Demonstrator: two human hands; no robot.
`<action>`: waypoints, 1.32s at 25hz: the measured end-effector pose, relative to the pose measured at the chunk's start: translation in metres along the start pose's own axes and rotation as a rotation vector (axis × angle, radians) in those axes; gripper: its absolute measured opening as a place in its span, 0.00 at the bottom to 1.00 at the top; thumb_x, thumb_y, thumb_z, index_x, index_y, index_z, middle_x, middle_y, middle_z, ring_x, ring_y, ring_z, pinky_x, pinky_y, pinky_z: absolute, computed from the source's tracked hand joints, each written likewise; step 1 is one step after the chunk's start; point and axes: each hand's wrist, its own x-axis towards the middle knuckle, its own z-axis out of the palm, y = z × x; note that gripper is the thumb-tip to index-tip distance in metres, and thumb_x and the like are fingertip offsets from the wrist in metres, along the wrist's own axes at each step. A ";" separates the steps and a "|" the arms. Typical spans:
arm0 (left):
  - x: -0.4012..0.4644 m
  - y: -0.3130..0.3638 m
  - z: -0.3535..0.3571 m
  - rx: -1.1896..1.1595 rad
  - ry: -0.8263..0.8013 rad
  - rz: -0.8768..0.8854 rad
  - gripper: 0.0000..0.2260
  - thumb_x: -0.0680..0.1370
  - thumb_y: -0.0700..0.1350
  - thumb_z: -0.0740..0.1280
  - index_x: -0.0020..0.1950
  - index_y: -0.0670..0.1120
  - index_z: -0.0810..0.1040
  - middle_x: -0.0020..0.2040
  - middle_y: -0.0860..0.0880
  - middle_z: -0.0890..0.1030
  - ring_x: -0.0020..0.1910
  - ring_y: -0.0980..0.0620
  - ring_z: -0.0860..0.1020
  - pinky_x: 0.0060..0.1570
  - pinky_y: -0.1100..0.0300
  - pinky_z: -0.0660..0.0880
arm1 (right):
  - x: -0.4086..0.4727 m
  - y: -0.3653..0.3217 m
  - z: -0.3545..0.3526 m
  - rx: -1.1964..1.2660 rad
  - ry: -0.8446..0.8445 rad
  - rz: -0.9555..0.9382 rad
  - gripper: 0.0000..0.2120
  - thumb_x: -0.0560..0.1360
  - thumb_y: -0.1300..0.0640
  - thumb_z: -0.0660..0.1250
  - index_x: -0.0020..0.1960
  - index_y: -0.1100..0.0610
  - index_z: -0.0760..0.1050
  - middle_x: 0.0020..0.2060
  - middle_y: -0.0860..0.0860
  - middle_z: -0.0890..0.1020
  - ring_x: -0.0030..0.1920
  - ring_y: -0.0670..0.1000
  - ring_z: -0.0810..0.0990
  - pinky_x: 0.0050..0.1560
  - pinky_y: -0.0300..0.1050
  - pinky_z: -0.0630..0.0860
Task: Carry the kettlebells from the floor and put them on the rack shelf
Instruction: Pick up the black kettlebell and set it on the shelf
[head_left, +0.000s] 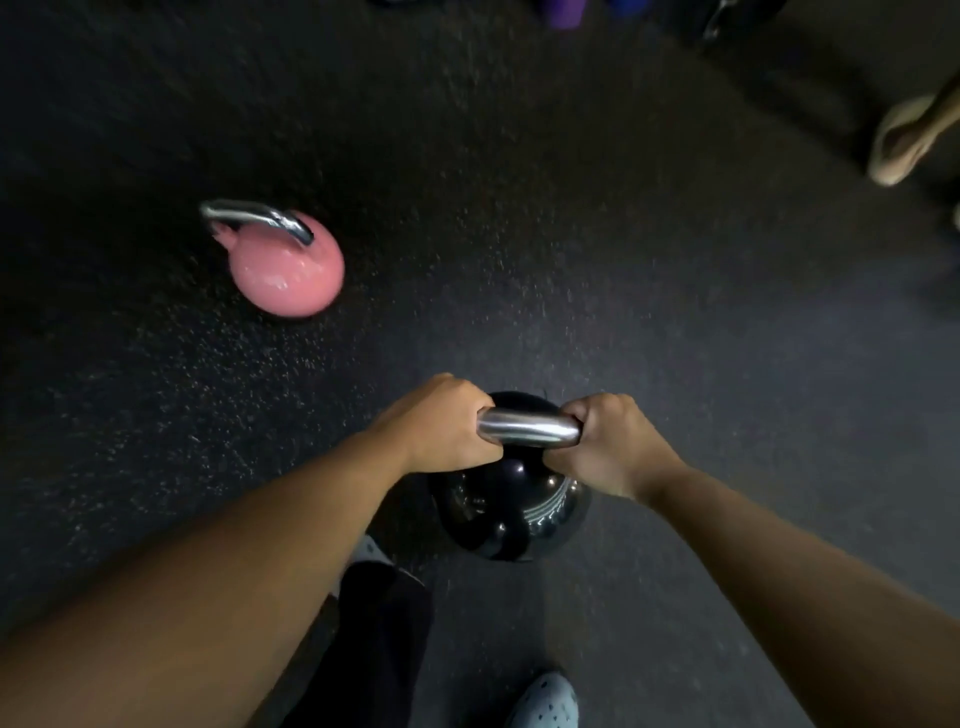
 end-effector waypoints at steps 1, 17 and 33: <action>0.000 0.001 -0.033 -0.006 0.055 0.005 0.11 0.66 0.49 0.70 0.27 0.51 0.71 0.25 0.51 0.75 0.26 0.51 0.77 0.26 0.55 0.71 | 0.016 -0.028 -0.021 -0.037 0.020 -0.050 0.03 0.63 0.57 0.71 0.33 0.54 0.78 0.27 0.51 0.80 0.26 0.48 0.78 0.22 0.33 0.68; 0.074 -0.037 -0.529 0.369 0.613 0.035 0.06 0.68 0.51 0.70 0.33 0.53 0.77 0.30 0.52 0.80 0.31 0.51 0.79 0.28 0.63 0.65 | 0.317 -0.396 -0.252 -0.200 0.431 -0.601 0.03 0.62 0.56 0.72 0.34 0.54 0.80 0.25 0.47 0.80 0.30 0.47 0.81 0.25 0.23 0.62; 0.206 -0.196 -0.864 0.406 0.726 -0.057 0.13 0.71 0.51 0.69 0.32 0.56 0.66 0.30 0.57 0.73 0.30 0.54 0.75 0.29 0.60 0.70 | 0.627 -0.653 -0.342 -0.222 0.420 -0.690 0.03 0.66 0.53 0.69 0.37 0.52 0.79 0.29 0.50 0.82 0.31 0.49 0.81 0.30 0.38 0.70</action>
